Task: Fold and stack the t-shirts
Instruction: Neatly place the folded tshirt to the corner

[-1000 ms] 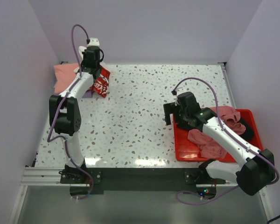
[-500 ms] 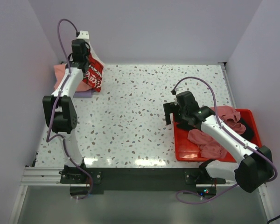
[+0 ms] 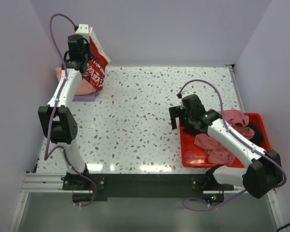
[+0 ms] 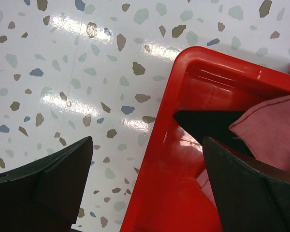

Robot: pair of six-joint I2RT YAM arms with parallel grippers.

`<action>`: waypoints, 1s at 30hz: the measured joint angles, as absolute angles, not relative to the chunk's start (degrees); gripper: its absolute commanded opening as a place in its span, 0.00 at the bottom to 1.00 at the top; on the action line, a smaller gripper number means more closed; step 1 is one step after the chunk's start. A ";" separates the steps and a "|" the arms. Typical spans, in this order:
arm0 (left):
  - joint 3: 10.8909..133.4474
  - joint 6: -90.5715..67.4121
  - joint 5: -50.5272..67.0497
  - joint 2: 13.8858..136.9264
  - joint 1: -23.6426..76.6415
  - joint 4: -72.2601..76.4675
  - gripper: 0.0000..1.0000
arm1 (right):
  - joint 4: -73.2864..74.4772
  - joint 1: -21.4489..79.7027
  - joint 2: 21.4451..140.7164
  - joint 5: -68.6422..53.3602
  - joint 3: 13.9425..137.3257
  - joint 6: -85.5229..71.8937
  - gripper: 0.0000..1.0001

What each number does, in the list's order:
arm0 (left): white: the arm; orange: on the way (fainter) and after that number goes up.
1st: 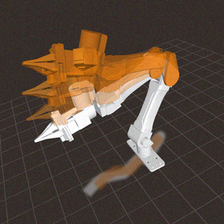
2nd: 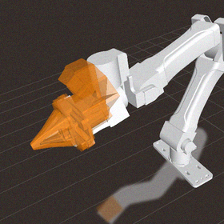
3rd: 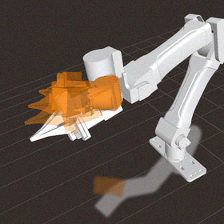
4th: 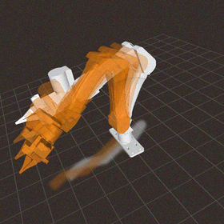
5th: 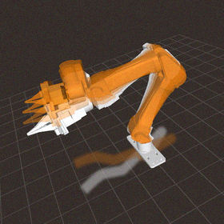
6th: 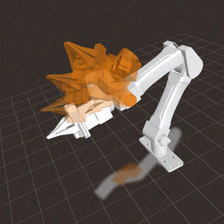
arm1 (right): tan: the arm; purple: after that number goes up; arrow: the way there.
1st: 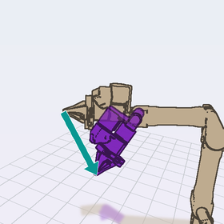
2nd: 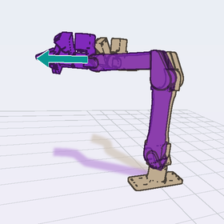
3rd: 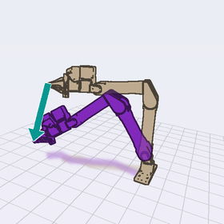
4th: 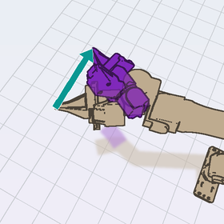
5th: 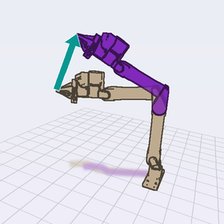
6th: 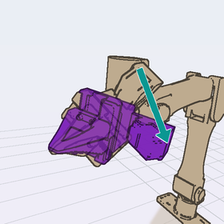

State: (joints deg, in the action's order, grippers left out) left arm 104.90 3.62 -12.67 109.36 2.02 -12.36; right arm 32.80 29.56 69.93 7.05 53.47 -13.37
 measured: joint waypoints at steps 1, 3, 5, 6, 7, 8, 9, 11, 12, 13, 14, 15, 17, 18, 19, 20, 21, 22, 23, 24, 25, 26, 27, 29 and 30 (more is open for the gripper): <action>104.90 3.60 -12.67 109.14 2.02 -12.36 0.00 | 32.77 29.56 70.13 7.14 53.47 -13.37 0.99; 104.92 3.60 -12.73 109.01 2.02 -12.34 0.00 | 32.82 29.56 70.52 7.53 53.47 -13.37 0.99; 104.90 3.60 -13.43 109.01 2.02 -12.47 0.00 | 32.82 29.56 70.91 7.90 53.47 -13.34 0.99; 104.88 3.62 -13.96 109.01 2.02 -12.53 0.00 | 32.88 29.56 71.05 8.01 53.47 -13.32 0.99; 104.86 3.68 -14.55 109.01 2.00 -12.51 0.00 | 32.93 29.56 71.16 8.05 53.47 -13.30 0.99; 104.79 3.84 -15.18 109.01 2.00 -12.45 0.00 | 32.97 29.56 71.20 8.08 53.47 -13.26 0.99; 104.68 3.99 -15.57 109.01 1.93 -12.34 0.00 | 32.99 29.56 71.24 8.12 53.47 -13.21 0.99; 104.09 4.14 -15.99 109.03 1.72 -11.97 0.00 | 32.99 29.54 71.26 8.32 53.47 -13.17 0.99; 103.79 4.16 -16.03 109.12 1.54 -11.81 0.00 | 33.04 29.54 71.26 8.43 53.47 -13.17 0.99; 103.55 4.19 -16.01 109.25 1.39 -11.60 0.00 | 33.04 29.54 71.26 8.49 53.47 -13.15 0.99; 103.39 4.32 -16.01 109.58 0.99 -11.44 0.00 | 33.06 29.54 71.26 8.54 53.47 -13.13 0.99; 103.33 4.51 -15.92 110.02 0.60 -11.18 0.00 | 33.10 29.54 71.26 8.64 53.52 -13.10 0.99; 103.24 5.21 -15.84 111.28 -0.56 -10.52 0.00 | 33.28 29.54 71.33 9.13 53.69 -12.99 0.99; 103.24 5.43 -15.66 112.03 -1.26 -10.31 0.00 | 33.30 29.54 71.35 9.43 53.76 -12.99 0.99; 103.22 5.63 -15.49 112.64 -1.89 -10.13 0.00 | 33.30 29.54 71.40 9.58 53.82 -12.97 0.99; 103.07 5.67 -15.20 113.34 -2.72 -9.91 0.00 | 33.41 29.54 71.53 9.72 53.95 -12.97 0.99; 102.74 5.69 -14.94 113.86 -3.51 -9.61 0.00 | 33.45 29.54 71.70 9.89 54.13 -12.97 0.99; 102.32 5.82 -14.76 114.37 -4.32 -9.30 0.00 | 33.52 29.54 71.94 10.00 54.35 -12.97 0.99; 102.00 6.00 -14.57 114.80 -5.15 -8.97 0.00 | 33.50 29.54 72.05 10.11 54.48 -12.97 0.99; 101.67 6.33 -14.33 115.28 -5.93 -8.36 0.00 | 33.61 29.54 72.07 10.28 54.52 -12.97 0.99; 101.38 6.70 -13.85 115.72 -6.70 -7.75 0.00 | 33.76 29.54 72.07 10.63 54.59 -12.97 0.99; 101.27 6.96 -13.47 116.25 -7.42 -7.27 0.00 | 33.89 29.56 72.07 10.90 54.70 -12.97 0.99; 100.97 7.18 -12.99 116.64 -7.99 -6.42 0.00 | 33.93 29.56 72.07 11.05 54.74 -12.97 0.99; 100.33 7.70 -12.08 117.62 -9.28 -4.71 0.00 | 34.22 29.54 72.07 11.09 54.98 -12.99 0.99; 100.12 7.84 -11.70 118.24 -9.89 -4.01 0.00 | 34.30 29.54 72.12 11.11 55.16 -13.02 0.99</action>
